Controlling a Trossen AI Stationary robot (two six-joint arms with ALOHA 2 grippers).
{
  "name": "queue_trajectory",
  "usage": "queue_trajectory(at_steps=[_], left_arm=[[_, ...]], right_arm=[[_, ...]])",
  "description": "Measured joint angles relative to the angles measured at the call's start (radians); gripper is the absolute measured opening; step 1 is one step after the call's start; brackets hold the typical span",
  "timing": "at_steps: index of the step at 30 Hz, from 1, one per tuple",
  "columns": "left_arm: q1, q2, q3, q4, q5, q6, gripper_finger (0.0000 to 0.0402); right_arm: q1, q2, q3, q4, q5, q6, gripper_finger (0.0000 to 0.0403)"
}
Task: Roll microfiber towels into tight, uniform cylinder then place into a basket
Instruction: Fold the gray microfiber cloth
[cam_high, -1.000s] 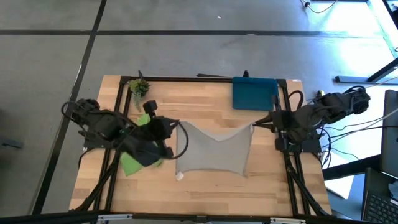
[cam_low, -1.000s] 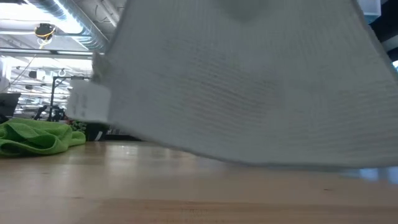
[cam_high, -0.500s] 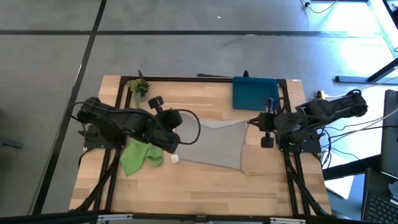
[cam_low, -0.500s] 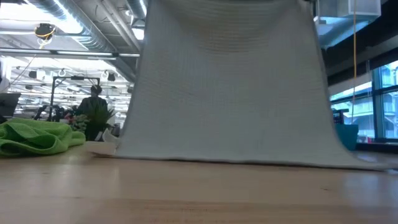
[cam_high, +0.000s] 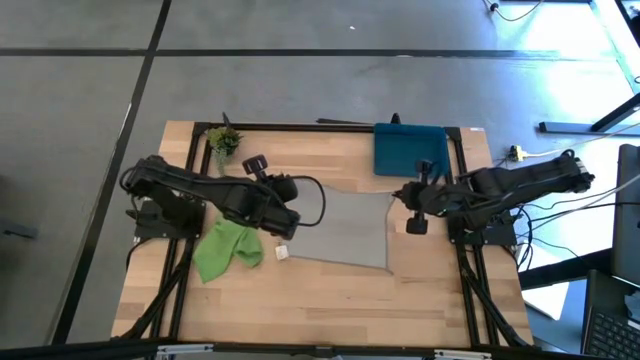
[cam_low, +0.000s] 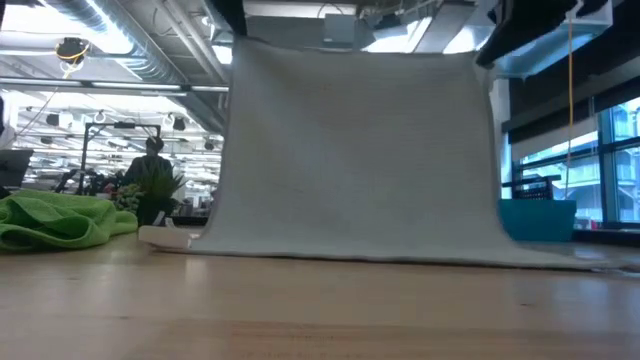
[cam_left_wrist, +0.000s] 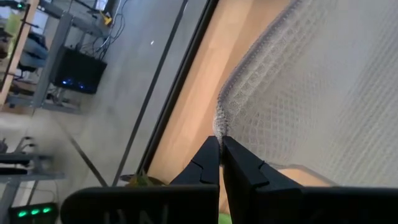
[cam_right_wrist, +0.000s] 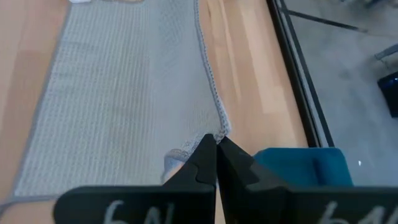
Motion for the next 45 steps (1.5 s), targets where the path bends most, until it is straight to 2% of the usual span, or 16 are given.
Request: queue_trajectory(at_steps=[7,12,18,27,34,38,45], left_arm=[[0.004,0.0,-0.11,0.085,0.02,-0.001,0.0],[-0.008,0.0,-0.193,0.157,0.059,0.0,0.0],[-0.025,0.0,-0.305,0.269,0.141,0.0,0.0],[-0.052,0.0,-0.474,0.472,0.26,0.0,0.0],[-0.079,0.0,-0.539,0.556,0.286,0.0,0.0],[-0.083,0.0,-0.568,0.599,0.343,0.002,0.0],[-0.083,0.0,-0.609,0.65,0.375,0.003,0.0]], right_arm=[[-0.001,0.0,-0.065,0.044,-0.04,0.0,0.0002],[-0.001,-0.001,-0.121,0.095,-0.116,0.011,0.0002],[-0.001,-0.001,-0.245,0.213,-0.222,0.056,0.0002],[-0.001,-0.001,-0.377,0.327,-0.277,0.162,0.0002],[0.001,-0.001,-0.455,0.458,-0.367,0.178,0.0002],[0.001,-0.001,-0.472,0.462,-0.369,0.193,0.0002],[0.0,-0.001,-0.473,0.463,-0.407,0.19,0.0009]])
